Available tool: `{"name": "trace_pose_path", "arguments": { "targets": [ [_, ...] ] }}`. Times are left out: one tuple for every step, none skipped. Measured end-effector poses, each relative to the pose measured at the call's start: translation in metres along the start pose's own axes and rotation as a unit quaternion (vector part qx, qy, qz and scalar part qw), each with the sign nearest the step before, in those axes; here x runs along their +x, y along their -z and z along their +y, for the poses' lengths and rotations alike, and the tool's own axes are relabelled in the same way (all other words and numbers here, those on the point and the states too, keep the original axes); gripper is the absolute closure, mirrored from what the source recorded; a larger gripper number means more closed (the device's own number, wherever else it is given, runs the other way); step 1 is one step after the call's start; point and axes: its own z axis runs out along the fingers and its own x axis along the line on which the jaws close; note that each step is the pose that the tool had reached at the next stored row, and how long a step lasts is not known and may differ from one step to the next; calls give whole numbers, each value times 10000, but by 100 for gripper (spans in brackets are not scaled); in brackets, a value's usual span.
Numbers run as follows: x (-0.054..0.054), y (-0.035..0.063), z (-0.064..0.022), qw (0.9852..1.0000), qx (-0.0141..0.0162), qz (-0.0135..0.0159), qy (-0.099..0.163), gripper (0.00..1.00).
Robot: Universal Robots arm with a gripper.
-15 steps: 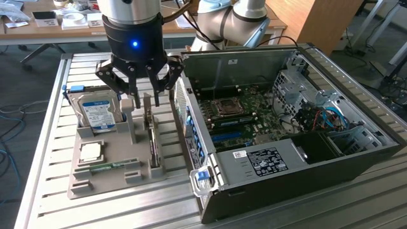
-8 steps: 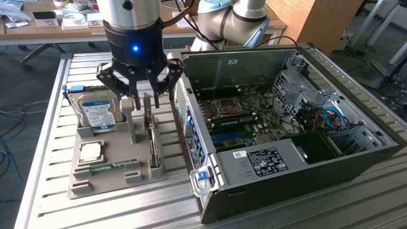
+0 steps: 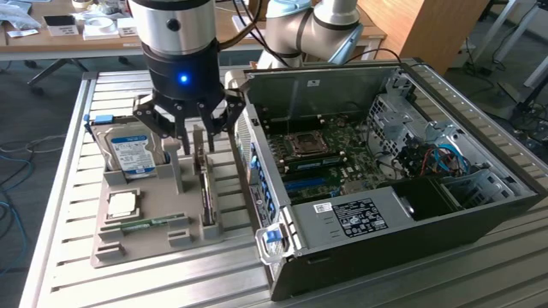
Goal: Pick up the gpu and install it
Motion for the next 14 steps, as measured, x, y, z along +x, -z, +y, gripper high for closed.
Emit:
{"name": "trace_pose_path", "arguments": {
  "targets": [
    [1,-19,-2,10000,0,0,0,58],
    [3,-37,-3,10000,0,0,0,58],
    [4,-55,-5,10000,0,0,0,58],
    [5,-72,-7,10000,0,0,0,58],
    [6,-90,-8,10000,0,0,0,58],
    [7,-108,-9,10000,0,0,0,58],
    [8,-125,-11,10000,-1,0,0,58],
    [9,-141,-12,10000,0,0,0,58],
    [10,-160,-14,10000,-1,0,0,58],
    [11,-177,-15,10000,-1,0,0,58],
    [12,-194,-17,10000,0,0,0,58],
    [13,-211,-18,10000,0,0,0,58],
    [14,-224,-19,10000,0,0,0,58],
    [14,-233,-20,10000,0,0,0,58]
  ]
}}
